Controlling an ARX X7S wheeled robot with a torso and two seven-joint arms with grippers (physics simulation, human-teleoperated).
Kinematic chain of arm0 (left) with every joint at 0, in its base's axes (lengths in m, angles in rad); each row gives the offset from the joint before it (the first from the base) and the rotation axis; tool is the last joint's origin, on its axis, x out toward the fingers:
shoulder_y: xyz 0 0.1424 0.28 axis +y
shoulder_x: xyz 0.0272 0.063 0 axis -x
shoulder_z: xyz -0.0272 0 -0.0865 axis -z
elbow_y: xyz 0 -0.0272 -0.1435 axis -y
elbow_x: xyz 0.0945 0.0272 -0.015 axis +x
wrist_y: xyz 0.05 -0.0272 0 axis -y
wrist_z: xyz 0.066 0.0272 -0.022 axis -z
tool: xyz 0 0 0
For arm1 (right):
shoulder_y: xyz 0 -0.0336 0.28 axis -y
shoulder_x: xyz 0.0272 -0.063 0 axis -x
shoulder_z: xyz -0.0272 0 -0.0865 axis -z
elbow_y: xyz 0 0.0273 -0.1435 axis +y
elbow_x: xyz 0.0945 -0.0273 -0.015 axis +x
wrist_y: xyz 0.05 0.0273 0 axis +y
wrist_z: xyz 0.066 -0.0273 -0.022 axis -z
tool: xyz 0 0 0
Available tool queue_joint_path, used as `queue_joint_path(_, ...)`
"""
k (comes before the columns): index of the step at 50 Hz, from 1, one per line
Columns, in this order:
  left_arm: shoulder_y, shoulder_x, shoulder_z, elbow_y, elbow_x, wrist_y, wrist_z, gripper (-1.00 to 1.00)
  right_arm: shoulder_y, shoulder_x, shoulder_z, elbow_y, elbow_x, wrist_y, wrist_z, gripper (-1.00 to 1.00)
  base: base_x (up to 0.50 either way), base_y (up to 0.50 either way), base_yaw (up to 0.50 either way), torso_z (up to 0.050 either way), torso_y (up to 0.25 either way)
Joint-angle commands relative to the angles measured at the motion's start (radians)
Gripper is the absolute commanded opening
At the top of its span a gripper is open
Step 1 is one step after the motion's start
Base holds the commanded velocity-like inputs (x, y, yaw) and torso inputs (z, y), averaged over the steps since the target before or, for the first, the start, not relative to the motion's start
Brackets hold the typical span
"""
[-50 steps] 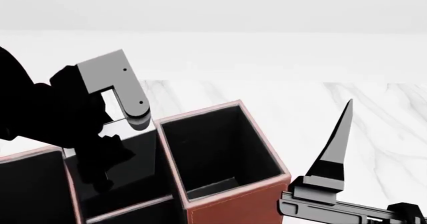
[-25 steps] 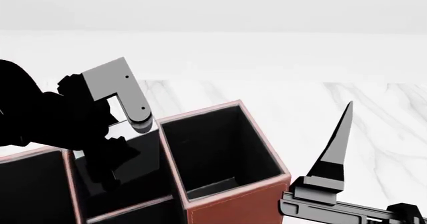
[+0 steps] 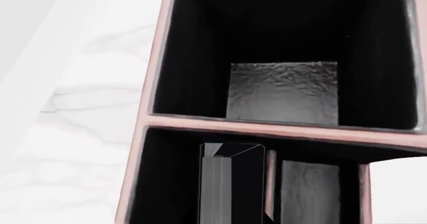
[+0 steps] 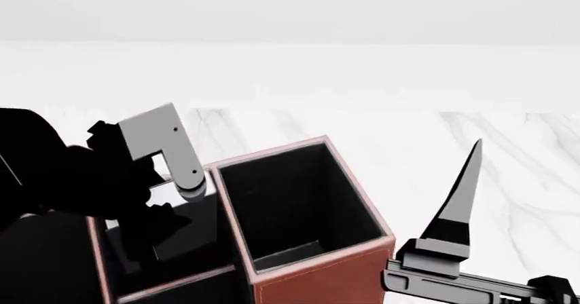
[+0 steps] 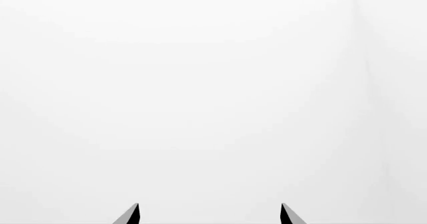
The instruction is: Pick up the book and place it in the front compartment of the caddy.
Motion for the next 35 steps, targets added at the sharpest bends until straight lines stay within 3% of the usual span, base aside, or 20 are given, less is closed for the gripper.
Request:
queue_joint_path(1,0.005,0.014,-0.001,-0.045,0.036,0.052,0.009,-1.00,-0.005,0.003,0.002,0.006,0.002,-0.006,0.002,1.00,0.00,0.00,0.00,0.000,0.000)
queue_joint_path(35,0.087,0.076,0.023,-0.252,0.099,0.204,0.081,-1.00,-0.023,0.016,0.024,0.019,0.010,-0.028,0.009,1.00,0.00,0.00,0.00,0.001,0.001)
